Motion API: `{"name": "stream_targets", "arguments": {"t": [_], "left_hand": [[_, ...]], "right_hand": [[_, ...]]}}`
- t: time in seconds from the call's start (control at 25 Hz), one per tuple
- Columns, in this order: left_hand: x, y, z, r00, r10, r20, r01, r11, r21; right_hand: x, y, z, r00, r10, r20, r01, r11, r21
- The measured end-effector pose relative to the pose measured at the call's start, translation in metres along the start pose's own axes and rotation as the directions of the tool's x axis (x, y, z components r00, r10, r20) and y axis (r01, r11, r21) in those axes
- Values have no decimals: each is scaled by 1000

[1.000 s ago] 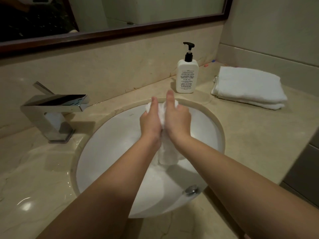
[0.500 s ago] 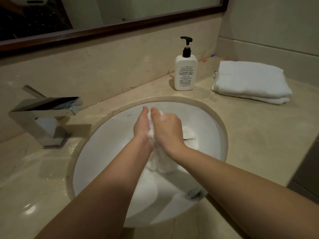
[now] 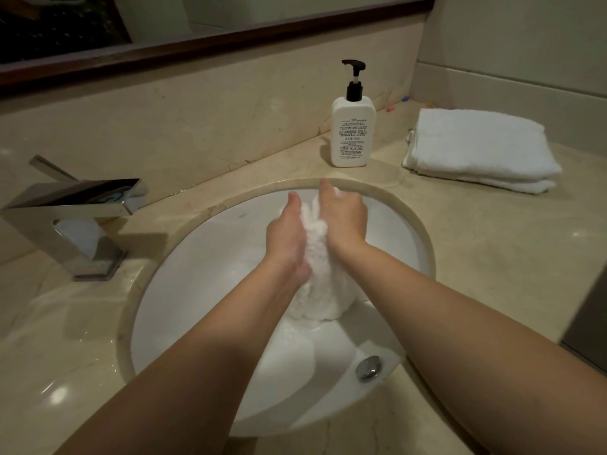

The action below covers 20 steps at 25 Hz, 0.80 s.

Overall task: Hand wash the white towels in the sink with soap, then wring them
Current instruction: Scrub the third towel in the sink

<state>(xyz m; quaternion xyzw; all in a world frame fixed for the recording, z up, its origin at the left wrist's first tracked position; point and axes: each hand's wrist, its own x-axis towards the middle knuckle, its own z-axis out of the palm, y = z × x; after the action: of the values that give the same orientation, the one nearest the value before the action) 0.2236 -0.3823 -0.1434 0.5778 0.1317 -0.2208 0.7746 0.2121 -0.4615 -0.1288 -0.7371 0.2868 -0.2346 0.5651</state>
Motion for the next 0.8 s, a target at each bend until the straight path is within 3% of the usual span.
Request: {"name": "stream_targets", "arguments": {"t": [0.08, 0.2, 0.32, 0.44, 0.52, 0.6, 0.72, 0.8], "left_hand": [[1, 4, -2, 987, 48, -153, -50, 999, -10], [4, 13, -14, 963, 80, -258, -89, 996, -25], [6, 13, -18, 995, 75, -67, -77, 997, -30], [-3, 7, -10, 990, 40, 135, -34, 999, -42], [-2, 4, -1, 997, 25, 79, -26, 1000, 10], [2, 3, -2, 999, 42, -34, -43, 999, -14], [7, 7, -10, 1000, 4, 23, -1, 987, -162], [4, 5, -9, 999, -30, 45, 34, 995, -98]], "right_hand": [[-2, 2, -5, 1000, -9, -14, 9, 1000, 20], [-19, -9, -15, 999, -26, 21, 23, 991, 130], [-42, -11, -6, 973, -155, 171, 150, 988, 43], [-36, -8, 3, 975, -184, 124, 191, 981, -43], [-20, -9, 0, 993, -115, 31, 116, 993, -10], [-21, -8, -1, 990, -126, 63, 125, 992, 25], [-41, -5, 8, 954, -225, 200, 236, 971, -33], [-25, -5, 6, 975, -168, 143, 180, 981, -77]]}}
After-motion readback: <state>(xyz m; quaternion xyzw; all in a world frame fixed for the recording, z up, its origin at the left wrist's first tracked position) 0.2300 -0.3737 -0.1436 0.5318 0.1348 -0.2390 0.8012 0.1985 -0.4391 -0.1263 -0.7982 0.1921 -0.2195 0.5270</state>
